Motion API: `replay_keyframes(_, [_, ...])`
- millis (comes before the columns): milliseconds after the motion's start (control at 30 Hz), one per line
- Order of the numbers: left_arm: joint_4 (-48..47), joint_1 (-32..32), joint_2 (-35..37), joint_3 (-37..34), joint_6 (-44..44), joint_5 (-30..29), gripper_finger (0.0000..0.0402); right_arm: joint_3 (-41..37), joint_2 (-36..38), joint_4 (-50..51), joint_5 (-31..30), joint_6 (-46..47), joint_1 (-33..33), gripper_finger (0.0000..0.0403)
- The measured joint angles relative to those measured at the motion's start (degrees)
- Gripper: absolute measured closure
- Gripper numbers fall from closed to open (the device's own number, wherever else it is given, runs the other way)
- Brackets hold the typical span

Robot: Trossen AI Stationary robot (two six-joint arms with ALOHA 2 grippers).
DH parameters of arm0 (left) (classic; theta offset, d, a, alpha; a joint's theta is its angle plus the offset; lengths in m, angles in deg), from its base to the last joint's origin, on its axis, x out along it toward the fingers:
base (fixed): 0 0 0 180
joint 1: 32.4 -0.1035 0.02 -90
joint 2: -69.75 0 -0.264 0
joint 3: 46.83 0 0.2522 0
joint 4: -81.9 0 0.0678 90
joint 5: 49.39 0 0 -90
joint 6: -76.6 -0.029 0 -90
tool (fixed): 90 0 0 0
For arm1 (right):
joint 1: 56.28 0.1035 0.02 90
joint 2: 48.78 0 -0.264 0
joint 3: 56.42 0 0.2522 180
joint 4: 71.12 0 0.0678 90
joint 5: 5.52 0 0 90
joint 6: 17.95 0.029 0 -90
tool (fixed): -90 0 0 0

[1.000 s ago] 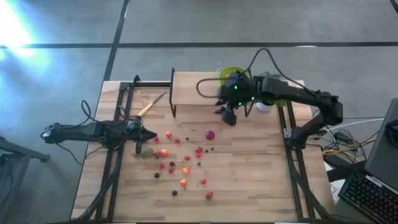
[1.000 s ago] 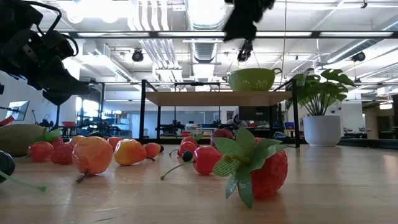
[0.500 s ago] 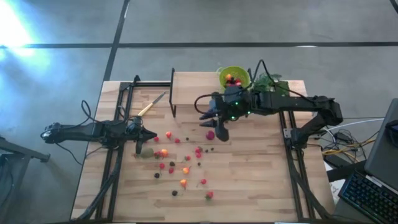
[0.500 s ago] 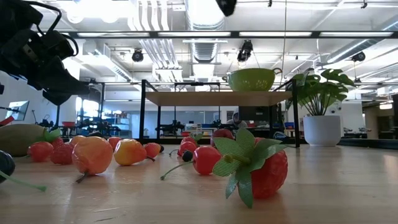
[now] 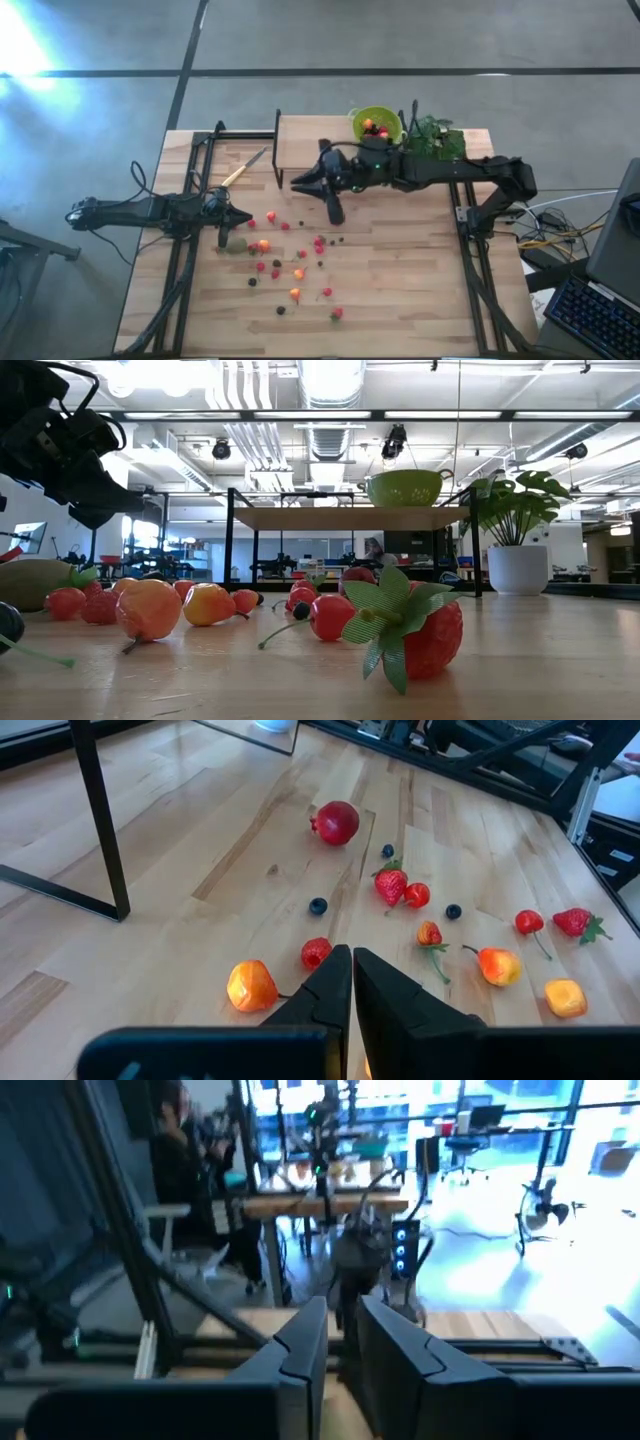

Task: Build produce basket
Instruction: Put the pomegranate into the green basket

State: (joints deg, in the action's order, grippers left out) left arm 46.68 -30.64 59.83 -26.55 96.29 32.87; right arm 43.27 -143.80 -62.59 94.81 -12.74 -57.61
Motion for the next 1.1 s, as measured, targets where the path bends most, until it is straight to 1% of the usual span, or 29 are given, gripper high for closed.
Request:
replay_keyframes(133, [0.0,0.0,0.0,0.0,0.0,0.0,0.0380,0.0,-1.6,0.1,0.2,-2.2,1.3,0.0359])
replay_keyframes(367, [0.0,0.0,0.0,0.0,0.0,0.0,0.0380,-1.2,-1.3,4.6,0.0,-3.0,4.4,0.0369])
replay_keyframes(400, [0.0,0.0,0.0,0.0,0.0,0.0,0.0381,-1.4,-1.2,5.1,-0.2,-3.6,5.1,0.0369])
replay_keyframes(467, [0.0,0.0,0.0,0.0,0.0,0.0,0.0381,-1.9,-0.8,6.7,-2.5,-3.9,6.3,0.0369])
replay_keyframes(600, [0.0,0.0,0.0,0.0,0.0,0.0,0.0381,-1.9,-0.7,12.8,-9.3,-3.5,7.7,0.0361])
replay_keyframes(700, [0.0,0.0,0.0,0.0,0.0,0.0,0.0380,-2.5,-0.7,15.7,-12.1,-3.5,8.1,0.0353])
replay_keyframes(833, [0.0,0.0,0.0,0.0,0.0,0.0,0.0381,-3.1,-0.7,17.1,-12.2,-5.8,8.1,0.0340])
replay_keyframes(1100, [0.0,0.0,0.0,0.0,0.0,0.0,0.0381,-3.7,-3.2,16.9,-12.3,-11.3,8.1,0.0310])
